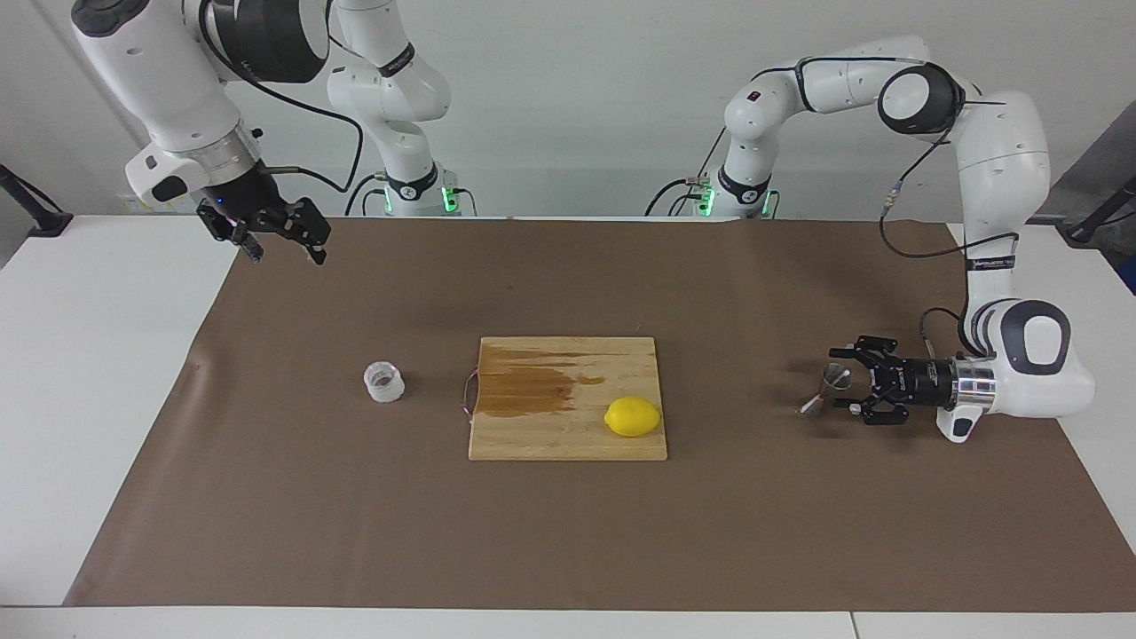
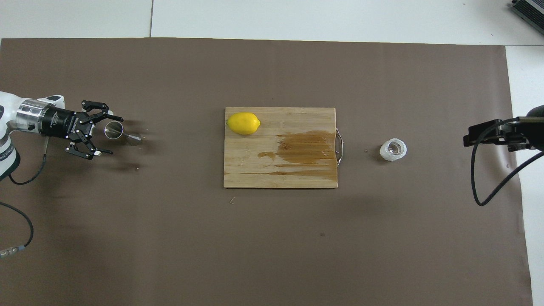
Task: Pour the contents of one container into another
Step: 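Close the left gripper around the small metal cup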
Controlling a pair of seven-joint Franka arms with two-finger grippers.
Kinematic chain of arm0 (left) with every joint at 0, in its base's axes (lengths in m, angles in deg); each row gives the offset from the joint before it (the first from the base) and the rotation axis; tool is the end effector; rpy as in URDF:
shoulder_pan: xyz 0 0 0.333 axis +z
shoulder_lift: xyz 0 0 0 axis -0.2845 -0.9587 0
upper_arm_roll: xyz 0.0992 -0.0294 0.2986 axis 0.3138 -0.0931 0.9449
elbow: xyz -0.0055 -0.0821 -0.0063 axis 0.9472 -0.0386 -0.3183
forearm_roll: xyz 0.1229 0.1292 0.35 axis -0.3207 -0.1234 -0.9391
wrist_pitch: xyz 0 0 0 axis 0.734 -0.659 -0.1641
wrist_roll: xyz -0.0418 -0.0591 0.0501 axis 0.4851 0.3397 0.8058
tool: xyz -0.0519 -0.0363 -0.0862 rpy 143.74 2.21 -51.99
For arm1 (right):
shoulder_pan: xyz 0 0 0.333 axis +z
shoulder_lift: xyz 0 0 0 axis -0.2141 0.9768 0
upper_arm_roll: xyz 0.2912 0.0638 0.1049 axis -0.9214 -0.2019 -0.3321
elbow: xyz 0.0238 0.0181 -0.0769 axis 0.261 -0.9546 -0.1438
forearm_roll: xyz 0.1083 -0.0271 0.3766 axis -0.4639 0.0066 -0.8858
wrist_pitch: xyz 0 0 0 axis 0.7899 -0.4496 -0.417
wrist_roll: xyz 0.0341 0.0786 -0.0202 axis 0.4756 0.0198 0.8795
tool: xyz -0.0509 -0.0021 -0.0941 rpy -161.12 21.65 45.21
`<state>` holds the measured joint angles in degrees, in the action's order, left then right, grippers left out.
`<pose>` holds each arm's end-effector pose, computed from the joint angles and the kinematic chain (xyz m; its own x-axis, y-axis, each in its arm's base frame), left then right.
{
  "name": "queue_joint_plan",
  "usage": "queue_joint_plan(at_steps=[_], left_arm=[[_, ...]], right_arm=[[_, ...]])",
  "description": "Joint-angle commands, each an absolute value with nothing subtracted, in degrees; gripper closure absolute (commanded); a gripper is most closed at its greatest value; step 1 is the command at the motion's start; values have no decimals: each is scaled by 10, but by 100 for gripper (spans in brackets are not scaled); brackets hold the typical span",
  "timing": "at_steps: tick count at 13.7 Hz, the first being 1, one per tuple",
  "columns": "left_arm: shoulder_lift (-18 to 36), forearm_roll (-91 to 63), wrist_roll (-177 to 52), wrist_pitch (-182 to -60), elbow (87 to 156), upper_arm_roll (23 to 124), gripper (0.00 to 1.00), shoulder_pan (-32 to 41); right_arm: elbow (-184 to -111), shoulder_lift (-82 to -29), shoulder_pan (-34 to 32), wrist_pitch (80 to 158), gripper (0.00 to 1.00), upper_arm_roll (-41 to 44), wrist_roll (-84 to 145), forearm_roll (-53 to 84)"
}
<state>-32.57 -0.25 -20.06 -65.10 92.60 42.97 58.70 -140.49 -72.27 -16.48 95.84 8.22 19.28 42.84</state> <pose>0.6501 0.1065 0.2549 0.0008 0.2216 -0.9751 0.9655 -0.2541 -0.0570 0.5489 -0.0287 0.5927 0.9934 -0.1133 -0.0158 -0.1140 -0.9921 -0.0532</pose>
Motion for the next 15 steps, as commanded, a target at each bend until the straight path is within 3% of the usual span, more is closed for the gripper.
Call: queue_joint_plan(at_steps=[1,15], left_arm=[[-328,5,-197,-655,940,417,0,599],[-328,10,-201,-627,944,414,0,606]], right_arm=[[-1417,-735,-176,955,0,73,196,425],[-1417,-735,-176,955,0,73,196,425]])
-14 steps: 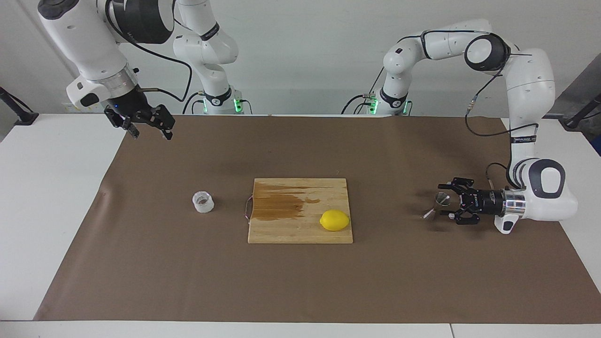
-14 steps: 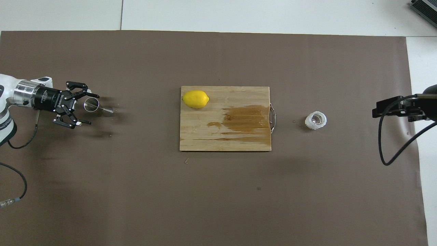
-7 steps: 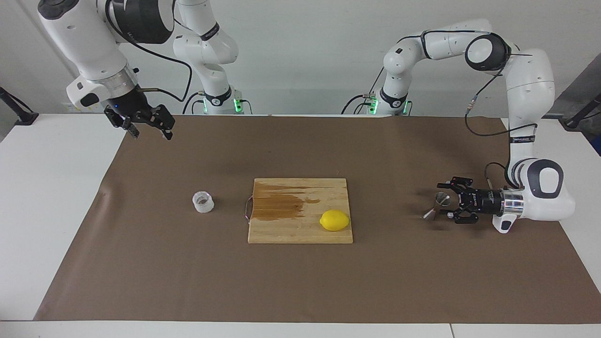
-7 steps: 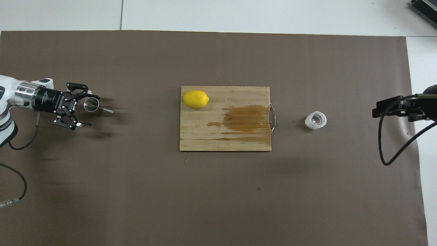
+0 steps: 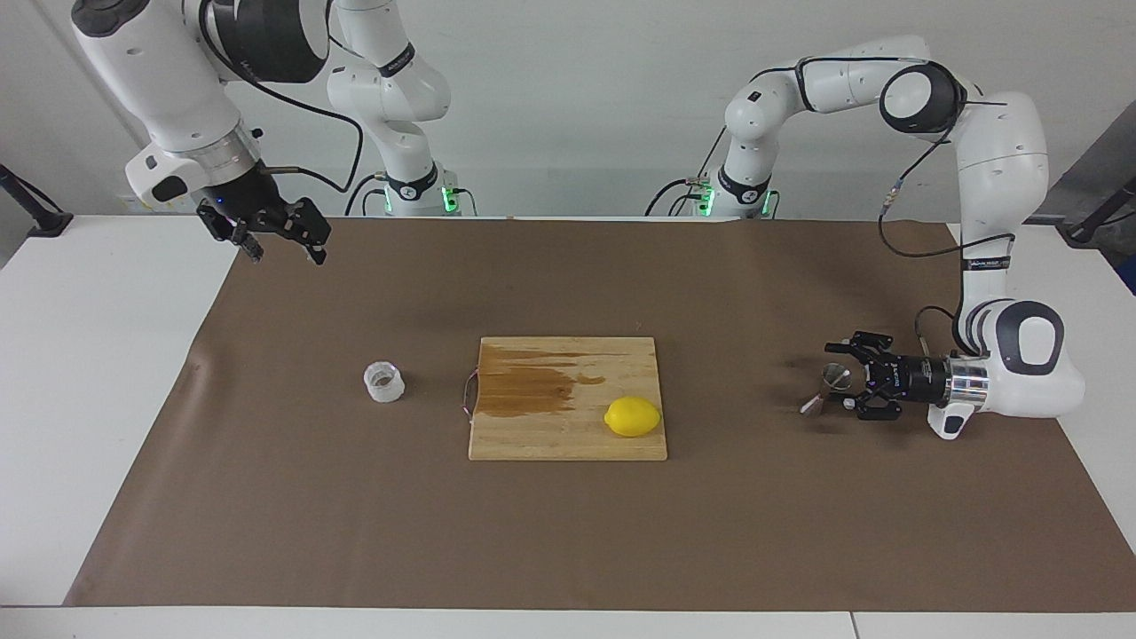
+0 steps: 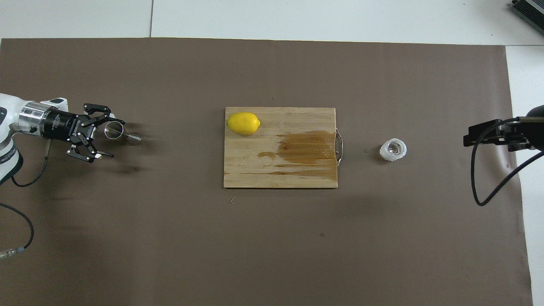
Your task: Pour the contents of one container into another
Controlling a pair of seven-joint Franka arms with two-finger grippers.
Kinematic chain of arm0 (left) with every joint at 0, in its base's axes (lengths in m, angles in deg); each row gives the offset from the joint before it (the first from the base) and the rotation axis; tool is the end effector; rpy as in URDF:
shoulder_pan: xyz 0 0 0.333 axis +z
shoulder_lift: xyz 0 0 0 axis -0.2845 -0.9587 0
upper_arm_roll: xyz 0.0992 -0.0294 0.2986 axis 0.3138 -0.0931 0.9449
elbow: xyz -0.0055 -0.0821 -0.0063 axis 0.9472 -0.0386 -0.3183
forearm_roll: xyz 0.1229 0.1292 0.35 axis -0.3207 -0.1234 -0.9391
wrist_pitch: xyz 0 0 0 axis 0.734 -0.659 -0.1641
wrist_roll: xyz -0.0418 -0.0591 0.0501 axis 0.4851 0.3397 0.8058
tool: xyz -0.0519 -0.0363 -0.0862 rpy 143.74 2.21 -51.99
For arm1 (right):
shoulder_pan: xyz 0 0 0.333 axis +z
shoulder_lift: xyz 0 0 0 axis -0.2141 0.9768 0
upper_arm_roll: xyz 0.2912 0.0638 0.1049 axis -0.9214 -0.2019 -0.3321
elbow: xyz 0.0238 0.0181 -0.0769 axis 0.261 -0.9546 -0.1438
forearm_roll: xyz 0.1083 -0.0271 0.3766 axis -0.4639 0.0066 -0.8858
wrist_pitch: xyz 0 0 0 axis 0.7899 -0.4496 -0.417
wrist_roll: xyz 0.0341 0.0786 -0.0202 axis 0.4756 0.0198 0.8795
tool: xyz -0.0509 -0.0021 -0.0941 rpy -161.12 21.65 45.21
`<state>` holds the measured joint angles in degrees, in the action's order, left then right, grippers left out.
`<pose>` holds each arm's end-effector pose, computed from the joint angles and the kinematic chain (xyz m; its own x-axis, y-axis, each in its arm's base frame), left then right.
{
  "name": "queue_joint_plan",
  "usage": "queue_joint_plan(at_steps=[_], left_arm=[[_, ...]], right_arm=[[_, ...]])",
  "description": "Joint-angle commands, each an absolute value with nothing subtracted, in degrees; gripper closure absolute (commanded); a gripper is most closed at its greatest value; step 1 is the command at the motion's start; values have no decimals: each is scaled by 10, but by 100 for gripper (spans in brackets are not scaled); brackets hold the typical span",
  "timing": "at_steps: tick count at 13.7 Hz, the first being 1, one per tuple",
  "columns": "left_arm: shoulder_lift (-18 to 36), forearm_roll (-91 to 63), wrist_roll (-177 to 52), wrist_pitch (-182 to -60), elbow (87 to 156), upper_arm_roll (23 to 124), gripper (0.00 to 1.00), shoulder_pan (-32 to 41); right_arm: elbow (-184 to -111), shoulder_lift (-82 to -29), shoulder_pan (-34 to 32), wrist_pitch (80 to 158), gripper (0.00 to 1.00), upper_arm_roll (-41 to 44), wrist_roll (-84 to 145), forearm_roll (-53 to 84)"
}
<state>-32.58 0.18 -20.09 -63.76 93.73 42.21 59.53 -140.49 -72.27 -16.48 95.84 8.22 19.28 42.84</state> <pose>0.6436 0.1032 0.2539 -0.0118 0.1899 -0.9817 0.9600 -0.2724 -0.0643 0.5489 -0.0287 0.5927 0.9934 -0.1133 -0.0158 -0.1140 -0.9921 -0.0532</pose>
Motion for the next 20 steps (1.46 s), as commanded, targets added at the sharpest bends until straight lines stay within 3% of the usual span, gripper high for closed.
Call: queue_joint_plan(at_steps=[1,10,11,13,17,20], left_arm=[[-328,10,-201,-627,944,414,0,606],[-328,10,-204,-627,944,414,4,610],[-328,10,-204,-627,944,415,9,610],[-328,10,-205,-627,944,414,30,610],[-328,10,-204,-627,944,414,41,610],[-328,10,-203,-627,944,414,61,611]], right_arm=[[-1417,-735,-176,955,0,73,196,425],[-1417,-735,-176,955,0,73,196,425],[-1417,-735,-176,955,0,73,196,426],[-1417,-735,-176,955,0,73,196,425],[-1417,-735,-176,955,0,73,196,426],[-1417,-735,-176,955,0,73,196,425]])
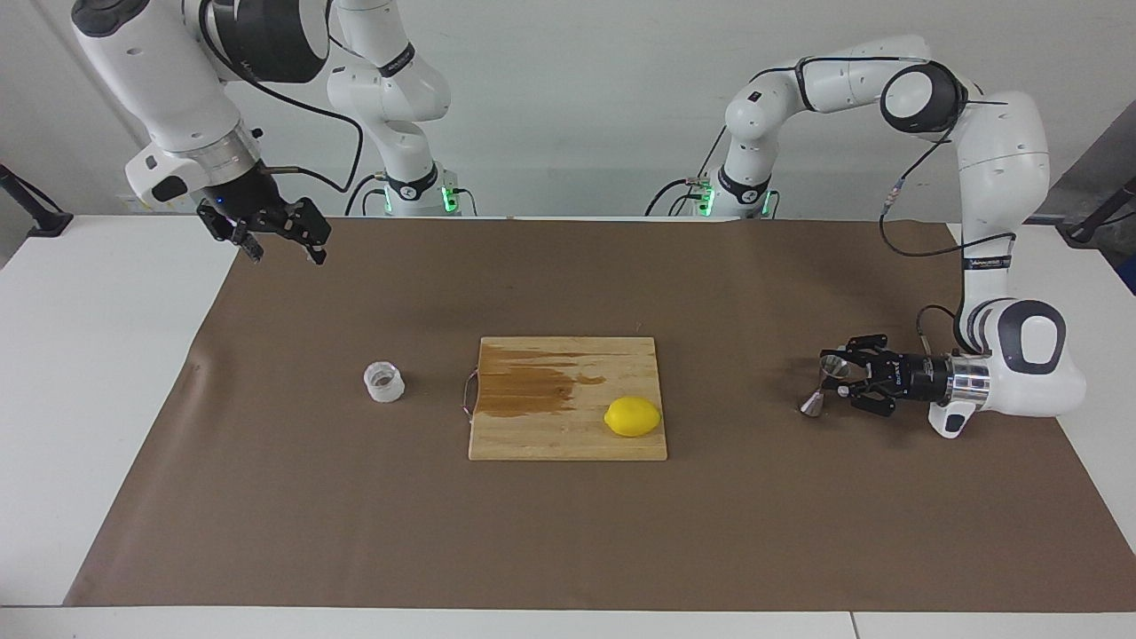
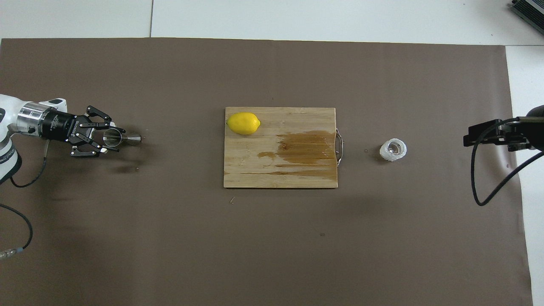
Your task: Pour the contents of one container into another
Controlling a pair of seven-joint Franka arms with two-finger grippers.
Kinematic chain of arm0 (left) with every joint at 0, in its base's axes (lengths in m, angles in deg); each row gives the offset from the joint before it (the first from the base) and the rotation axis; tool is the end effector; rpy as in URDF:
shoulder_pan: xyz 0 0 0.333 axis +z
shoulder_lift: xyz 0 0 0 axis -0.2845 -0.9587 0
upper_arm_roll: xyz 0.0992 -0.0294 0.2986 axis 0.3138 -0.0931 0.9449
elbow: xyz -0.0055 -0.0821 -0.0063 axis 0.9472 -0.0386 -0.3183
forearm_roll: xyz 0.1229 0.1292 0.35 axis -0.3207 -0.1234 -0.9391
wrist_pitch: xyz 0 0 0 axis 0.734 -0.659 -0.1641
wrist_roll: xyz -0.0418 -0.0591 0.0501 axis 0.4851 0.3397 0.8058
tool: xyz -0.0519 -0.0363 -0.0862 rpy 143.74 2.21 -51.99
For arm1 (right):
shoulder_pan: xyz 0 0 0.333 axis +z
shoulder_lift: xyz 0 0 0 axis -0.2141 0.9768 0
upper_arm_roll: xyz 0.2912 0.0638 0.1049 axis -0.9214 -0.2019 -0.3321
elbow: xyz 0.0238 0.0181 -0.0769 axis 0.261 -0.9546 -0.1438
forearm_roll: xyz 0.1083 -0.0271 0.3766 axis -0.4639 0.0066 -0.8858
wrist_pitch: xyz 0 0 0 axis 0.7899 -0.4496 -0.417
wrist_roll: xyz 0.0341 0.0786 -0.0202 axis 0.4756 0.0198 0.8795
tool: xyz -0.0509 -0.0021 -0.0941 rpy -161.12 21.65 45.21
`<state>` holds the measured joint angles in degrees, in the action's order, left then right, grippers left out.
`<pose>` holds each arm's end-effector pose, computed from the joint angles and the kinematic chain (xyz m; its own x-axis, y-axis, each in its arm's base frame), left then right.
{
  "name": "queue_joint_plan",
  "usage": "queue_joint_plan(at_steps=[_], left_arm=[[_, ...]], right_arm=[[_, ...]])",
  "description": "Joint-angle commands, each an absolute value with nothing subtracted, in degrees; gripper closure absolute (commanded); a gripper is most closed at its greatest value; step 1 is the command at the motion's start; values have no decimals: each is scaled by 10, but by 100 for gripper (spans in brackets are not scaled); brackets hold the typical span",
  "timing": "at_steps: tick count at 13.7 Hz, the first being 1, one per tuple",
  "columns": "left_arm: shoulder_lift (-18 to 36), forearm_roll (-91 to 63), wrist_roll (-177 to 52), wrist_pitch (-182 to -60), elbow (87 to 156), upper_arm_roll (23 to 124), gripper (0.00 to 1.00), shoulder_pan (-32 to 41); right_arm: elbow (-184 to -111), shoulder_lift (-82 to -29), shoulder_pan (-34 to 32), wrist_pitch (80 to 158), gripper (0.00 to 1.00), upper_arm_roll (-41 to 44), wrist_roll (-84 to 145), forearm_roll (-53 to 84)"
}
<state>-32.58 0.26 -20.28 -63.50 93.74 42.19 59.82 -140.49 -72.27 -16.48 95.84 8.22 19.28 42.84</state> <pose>0.6427 0.1059 0.2543 -0.0103 0.1852 -0.9826 0.9605 -0.2714 -0.0612 0.5489 -0.0287 0.5927 0.9934 -0.1133 -0.0158 -0.1140 -0.9921 -0.0532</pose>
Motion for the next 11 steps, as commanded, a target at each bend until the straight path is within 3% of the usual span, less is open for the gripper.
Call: queue_joint_plan(at_steps=[1,7,11], left_arm=[[-328,10,-203,-627,944,414,64,611],[-328,10,-201,-627,944,414,86,610],[-328,10,-200,-626,944,411,87,608]], right_arm=[[-1417,-735,-176,955,0,73,196,426],[-1417,-735,-176,955,0,73,196,425],[-1417,-735,-176,955,0,73,196,425]])
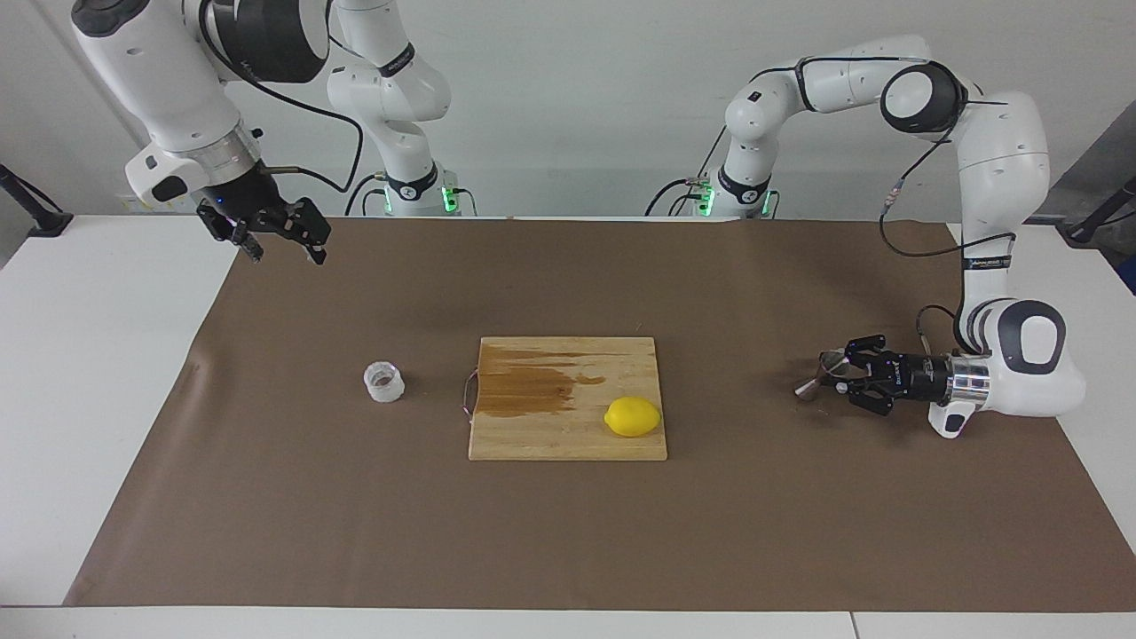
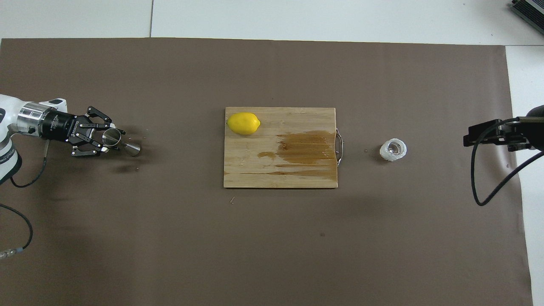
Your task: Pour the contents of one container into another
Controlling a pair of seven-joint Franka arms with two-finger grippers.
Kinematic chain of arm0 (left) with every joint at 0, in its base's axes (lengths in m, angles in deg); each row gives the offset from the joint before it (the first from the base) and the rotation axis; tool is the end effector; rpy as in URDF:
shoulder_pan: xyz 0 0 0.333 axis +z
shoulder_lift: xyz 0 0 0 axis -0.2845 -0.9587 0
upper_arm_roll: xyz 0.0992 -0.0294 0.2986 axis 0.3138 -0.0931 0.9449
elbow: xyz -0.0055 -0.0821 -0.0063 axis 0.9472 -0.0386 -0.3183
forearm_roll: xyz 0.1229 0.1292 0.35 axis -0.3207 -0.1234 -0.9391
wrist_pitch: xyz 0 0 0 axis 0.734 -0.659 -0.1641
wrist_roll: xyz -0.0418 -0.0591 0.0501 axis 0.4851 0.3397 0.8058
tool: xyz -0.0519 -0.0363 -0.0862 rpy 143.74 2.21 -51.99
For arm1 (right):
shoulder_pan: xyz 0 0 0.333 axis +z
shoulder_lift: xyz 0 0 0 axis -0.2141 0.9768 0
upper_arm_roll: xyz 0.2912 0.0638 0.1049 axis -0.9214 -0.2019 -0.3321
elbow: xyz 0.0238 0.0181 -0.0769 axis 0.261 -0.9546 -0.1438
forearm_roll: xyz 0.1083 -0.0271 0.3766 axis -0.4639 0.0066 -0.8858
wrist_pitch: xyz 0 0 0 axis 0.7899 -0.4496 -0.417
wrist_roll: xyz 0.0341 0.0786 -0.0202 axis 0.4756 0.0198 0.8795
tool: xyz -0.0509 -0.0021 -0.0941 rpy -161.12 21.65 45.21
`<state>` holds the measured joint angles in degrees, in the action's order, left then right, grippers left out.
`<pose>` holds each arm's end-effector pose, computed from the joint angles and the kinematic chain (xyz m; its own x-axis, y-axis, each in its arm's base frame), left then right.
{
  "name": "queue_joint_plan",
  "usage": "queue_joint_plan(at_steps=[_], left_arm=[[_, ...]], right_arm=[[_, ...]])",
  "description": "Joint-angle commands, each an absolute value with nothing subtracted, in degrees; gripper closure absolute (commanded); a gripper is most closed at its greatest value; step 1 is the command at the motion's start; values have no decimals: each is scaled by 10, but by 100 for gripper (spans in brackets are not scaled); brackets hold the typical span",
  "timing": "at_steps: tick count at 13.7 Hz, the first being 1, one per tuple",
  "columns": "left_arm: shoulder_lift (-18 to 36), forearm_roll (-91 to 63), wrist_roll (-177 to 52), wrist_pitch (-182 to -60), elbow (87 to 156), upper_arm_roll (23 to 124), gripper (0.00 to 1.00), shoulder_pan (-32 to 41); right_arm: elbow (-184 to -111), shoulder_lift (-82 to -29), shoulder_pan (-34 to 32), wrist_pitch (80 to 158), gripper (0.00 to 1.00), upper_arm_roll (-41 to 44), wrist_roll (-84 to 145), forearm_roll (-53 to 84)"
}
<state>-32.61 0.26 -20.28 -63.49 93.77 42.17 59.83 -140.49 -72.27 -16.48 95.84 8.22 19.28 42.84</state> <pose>0.6426 0.1056 0.2540 -0.0109 0.1845 -0.9828 0.9604 -0.2719 -0.0617 0.5489 -0.0287 0.5927 0.9934 -0.1133 -0.0158 -0.1140 -0.9921 -0.0532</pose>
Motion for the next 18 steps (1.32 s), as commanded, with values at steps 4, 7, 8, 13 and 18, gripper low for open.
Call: queue_joint_plan(at_steps=[4,7,8,13,18], left_arm=[[-322,29,-185,-626,943,386,100,602],[-299,65,-182,-640,950,374,100,575],[-281,81,-182,-649,959,374,100,560],[-222,174,-167,-739,1006,376,100,470],[-196,257,-167,-871,1042,378,100,371]], right_arm=[[-1417,-735,-176,955,0,73,196,425],[-1417,-735,-176,955,0,73,196,425],[-1417,-735,-176,955,0,73,196,426],[-1417,-735,-176,955,0,73,196,425],[-1417,-735,-176,955,0,73,196,425]])
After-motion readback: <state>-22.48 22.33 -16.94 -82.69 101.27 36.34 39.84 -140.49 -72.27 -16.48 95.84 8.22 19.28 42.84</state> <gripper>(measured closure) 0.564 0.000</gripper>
